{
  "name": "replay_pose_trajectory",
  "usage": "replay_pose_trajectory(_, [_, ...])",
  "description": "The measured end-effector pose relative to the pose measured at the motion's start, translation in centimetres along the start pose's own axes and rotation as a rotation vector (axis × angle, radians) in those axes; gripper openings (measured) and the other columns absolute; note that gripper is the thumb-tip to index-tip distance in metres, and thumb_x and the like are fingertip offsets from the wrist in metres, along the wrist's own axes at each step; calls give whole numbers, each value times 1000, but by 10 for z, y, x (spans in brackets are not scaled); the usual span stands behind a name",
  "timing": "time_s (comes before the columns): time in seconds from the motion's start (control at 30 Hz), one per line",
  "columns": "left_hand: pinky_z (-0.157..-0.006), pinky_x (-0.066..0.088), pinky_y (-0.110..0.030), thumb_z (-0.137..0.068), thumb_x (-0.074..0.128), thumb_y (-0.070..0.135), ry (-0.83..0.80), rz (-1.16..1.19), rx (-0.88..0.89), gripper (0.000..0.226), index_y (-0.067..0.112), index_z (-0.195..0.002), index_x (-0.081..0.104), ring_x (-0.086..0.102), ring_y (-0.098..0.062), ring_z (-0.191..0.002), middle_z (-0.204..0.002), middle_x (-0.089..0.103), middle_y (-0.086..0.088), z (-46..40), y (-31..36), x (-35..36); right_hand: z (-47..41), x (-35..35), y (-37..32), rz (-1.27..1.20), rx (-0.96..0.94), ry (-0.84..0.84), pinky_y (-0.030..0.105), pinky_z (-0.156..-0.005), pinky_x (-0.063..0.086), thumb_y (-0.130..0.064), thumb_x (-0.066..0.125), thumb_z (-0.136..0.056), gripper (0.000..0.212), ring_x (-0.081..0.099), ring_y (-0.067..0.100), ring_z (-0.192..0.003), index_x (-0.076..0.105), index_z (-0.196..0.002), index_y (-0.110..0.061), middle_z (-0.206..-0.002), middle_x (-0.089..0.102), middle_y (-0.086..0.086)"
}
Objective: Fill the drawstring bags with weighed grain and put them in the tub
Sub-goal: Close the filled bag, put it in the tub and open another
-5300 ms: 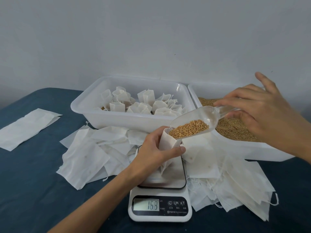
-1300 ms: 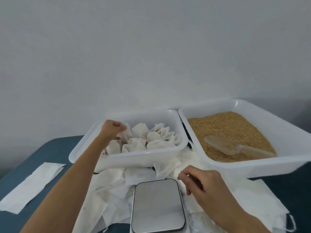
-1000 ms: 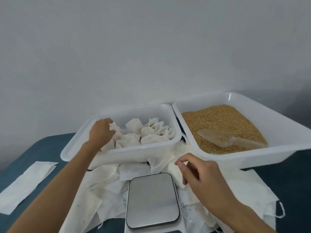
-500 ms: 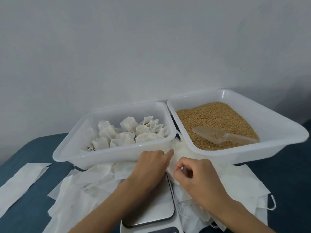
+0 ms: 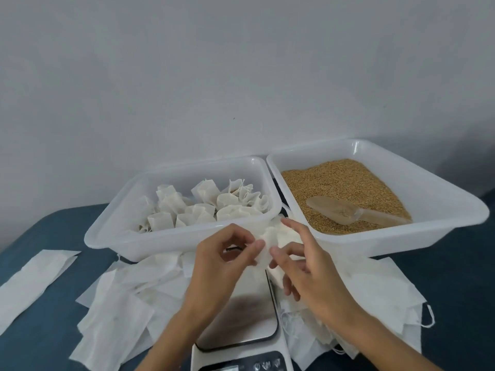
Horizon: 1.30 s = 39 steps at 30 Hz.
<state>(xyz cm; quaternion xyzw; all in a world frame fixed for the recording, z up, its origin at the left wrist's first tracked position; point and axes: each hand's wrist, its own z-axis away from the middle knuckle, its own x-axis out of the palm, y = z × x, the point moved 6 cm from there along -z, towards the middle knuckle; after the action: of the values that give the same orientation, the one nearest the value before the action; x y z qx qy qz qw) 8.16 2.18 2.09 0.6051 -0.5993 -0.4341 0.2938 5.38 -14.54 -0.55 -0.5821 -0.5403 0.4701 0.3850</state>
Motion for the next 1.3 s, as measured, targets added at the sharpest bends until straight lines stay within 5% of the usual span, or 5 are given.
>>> replay_pose_trajectory(0.2, [-76, 58, -28, -91, 76, 11, -9, 115, -80, 8, 19, -89, 74, 68, -21, -75, -85, 72, -8, 6, -14, -8, -1, 1, 0, 97, -61, -31, 19, -53, 43, -39, 74, -90, 12, 52, 4, -55, 65, -85, -32, -74, 60, -16])
replay_pose_trajectory(0.73, [-86, 56, -27, -96, 75, 23, 5, 96, -101, 8, 21, -96, 83, 73, -14, -94, -99, 80, -1, 12, -20, -9, 1, -14, -13, 317, -223, 210, 31, -63, 53, -24, 79, -87, 28, 58, 17, -66, 60, -107, -21, -115, 56, -11])
replay_pose_trajectory(0.93, [-75, 46, -12, -107, 58, 17, 45, 54, -16, 25, 12, -92, 77, 61, 2, -78, -83, 71, 14, 12, -7, -4, 7, -15, -28, 241, -329, 234, 22, -52, 44, -28, 70, -95, 18, 55, 13, -57, 58, -92, -15, -85, 61, -7])
replay_pose_trajectory(1.1, [-83, 53, -29, -92, 71, 10, -1, 39, 11, 15, 23, -97, 77, 68, -8, -92, -98, 73, 13, 12, -1, 12, 9, 4, -17, 129, -182, 45, 46, -54, 53, -50, 68, -92, 26, 64, 19, -66, 64, -96, -25, -92, 68, -8])
replay_pose_trajectory(1.3, [-80, 58, -45, -95, 68, 15, -18, 40, 6, 13, 17, -99, 80, 70, -22, -91, -101, 73, 7, 17, -1, 23, 2, -6, -25, 81, -189, 149, 30, -55, 53, -50, 77, -85, 33, 62, 23, -70, 59, -89, -23, -84, 63, -3])
